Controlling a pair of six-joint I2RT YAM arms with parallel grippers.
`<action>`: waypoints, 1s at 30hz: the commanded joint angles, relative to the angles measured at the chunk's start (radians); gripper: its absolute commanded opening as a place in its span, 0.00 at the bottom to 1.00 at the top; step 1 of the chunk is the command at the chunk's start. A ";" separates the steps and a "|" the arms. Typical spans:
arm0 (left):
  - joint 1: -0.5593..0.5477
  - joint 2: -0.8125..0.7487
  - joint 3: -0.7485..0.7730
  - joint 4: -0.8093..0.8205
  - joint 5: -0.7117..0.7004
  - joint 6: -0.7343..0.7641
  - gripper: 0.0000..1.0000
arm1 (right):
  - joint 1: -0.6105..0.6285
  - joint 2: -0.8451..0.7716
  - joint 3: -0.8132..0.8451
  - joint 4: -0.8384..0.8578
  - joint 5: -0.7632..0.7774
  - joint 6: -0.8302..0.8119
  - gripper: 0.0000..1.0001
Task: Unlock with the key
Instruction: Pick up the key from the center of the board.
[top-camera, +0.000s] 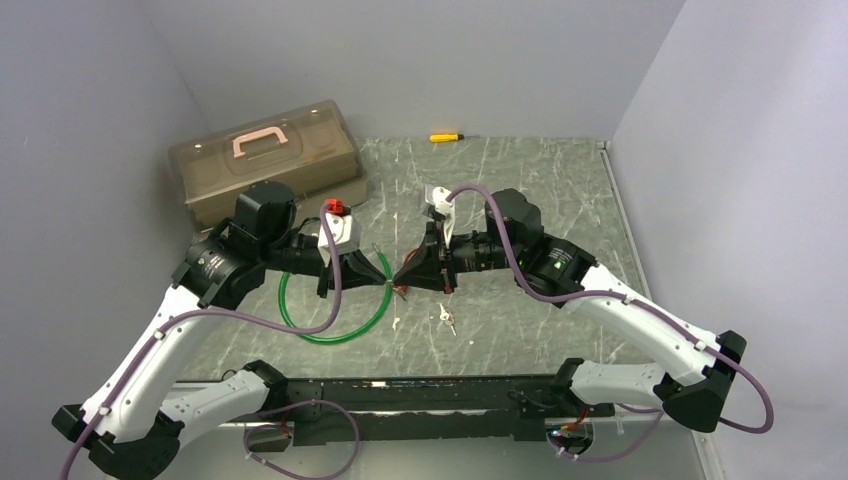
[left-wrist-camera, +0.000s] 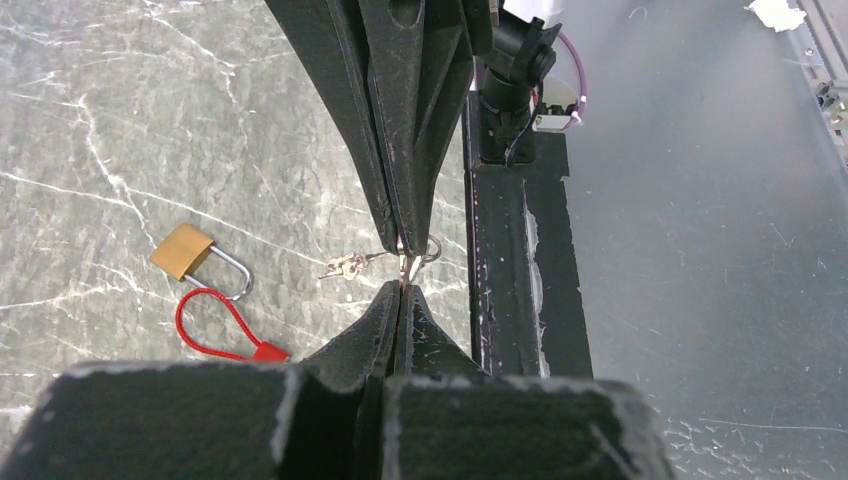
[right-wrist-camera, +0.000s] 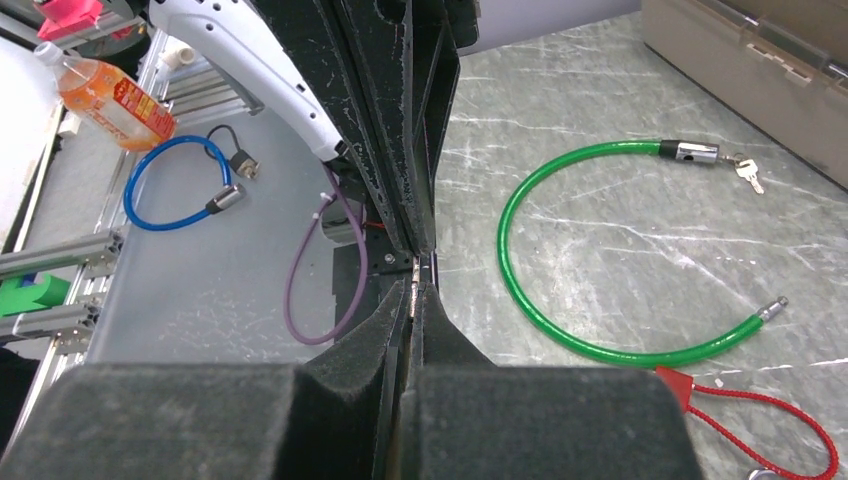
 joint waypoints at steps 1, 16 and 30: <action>0.000 -0.029 0.029 0.050 -0.004 -0.001 0.00 | -0.006 -0.018 0.014 -0.064 0.005 -0.043 0.00; 0.001 -0.036 0.062 0.022 -0.034 0.022 0.00 | -0.007 -0.056 0.028 -0.112 0.037 -0.053 0.00; 0.009 -0.054 0.019 -0.018 -0.014 0.070 0.31 | -0.009 -0.090 0.050 -0.130 0.078 -0.060 0.00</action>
